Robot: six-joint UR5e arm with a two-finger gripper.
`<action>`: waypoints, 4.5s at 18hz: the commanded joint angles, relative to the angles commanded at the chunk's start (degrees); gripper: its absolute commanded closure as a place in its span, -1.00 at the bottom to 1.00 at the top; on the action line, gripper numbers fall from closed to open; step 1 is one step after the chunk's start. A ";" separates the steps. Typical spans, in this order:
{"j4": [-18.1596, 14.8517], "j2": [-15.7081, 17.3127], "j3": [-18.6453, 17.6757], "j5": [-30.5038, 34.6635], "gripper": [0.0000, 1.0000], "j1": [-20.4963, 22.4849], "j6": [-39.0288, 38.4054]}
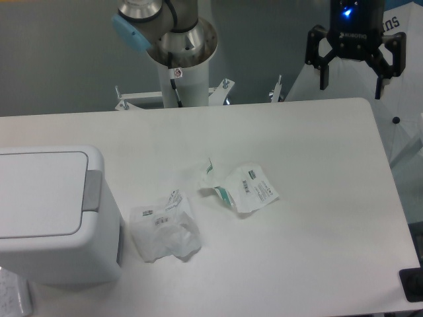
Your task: Open the trash can
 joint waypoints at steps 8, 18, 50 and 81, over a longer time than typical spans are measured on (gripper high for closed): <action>0.00 -0.26 0.79 -0.53 -1.00 -5.96 -6.67; 4.64 -0.96 2.55 -7.82 -1.00 -11.76 -38.48; 12.48 -8.88 -2.72 -7.65 -1.00 -31.99 -69.27; 12.74 -9.32 -3.60 -7.74 -1.00 -33.14 -70.23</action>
